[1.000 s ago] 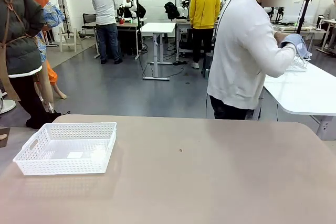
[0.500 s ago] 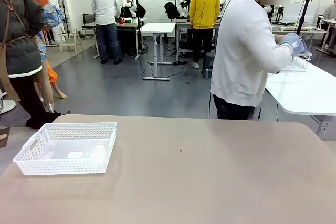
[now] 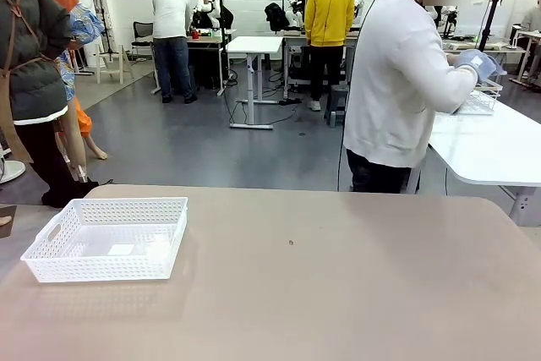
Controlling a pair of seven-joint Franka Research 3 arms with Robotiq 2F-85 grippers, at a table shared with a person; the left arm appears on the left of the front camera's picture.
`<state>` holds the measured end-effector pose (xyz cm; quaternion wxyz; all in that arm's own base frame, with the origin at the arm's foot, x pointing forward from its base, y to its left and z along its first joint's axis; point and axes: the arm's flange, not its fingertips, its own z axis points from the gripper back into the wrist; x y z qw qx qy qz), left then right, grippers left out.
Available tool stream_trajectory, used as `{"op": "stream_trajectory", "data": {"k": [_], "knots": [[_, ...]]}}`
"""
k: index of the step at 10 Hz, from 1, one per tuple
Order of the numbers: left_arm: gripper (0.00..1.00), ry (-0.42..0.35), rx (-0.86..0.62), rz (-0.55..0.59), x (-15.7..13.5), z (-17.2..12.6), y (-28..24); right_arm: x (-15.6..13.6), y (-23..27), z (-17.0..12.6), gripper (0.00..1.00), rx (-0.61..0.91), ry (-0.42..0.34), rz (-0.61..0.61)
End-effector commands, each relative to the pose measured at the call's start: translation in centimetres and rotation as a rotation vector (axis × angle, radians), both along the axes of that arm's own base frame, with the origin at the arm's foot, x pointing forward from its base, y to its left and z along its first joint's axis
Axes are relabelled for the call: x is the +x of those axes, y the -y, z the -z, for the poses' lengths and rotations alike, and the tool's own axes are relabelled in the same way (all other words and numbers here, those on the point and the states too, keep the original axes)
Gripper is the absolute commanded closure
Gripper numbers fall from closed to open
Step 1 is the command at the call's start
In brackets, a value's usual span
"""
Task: Clean and organize the cups into the basket.
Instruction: Pick up the Organizing basket and move it to the center of the table, then pick up the Reusable plastic cup from the right side of the table and place it inside the Organizing basket.
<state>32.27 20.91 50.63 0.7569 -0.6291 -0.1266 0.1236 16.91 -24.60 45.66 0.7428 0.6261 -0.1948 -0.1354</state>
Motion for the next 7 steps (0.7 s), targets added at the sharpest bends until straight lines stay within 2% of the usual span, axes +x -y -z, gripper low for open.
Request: {"op": "stream_trajectory", "data": {"k": [1, 7], "knots": [[0.00, 0.011, -0.010, -0.001, -0.03, -0.10, -0.17, 0.10, 0.12, -0.15, 0.00, 0.010, 0.029, 0.005], [0.00, 0.011, -0.010, -0.001, -0.03, -0.10, -0.17, 0.10, 0.12, -0.15, 0.00, 0.010, 0.029, 0.005]]}}
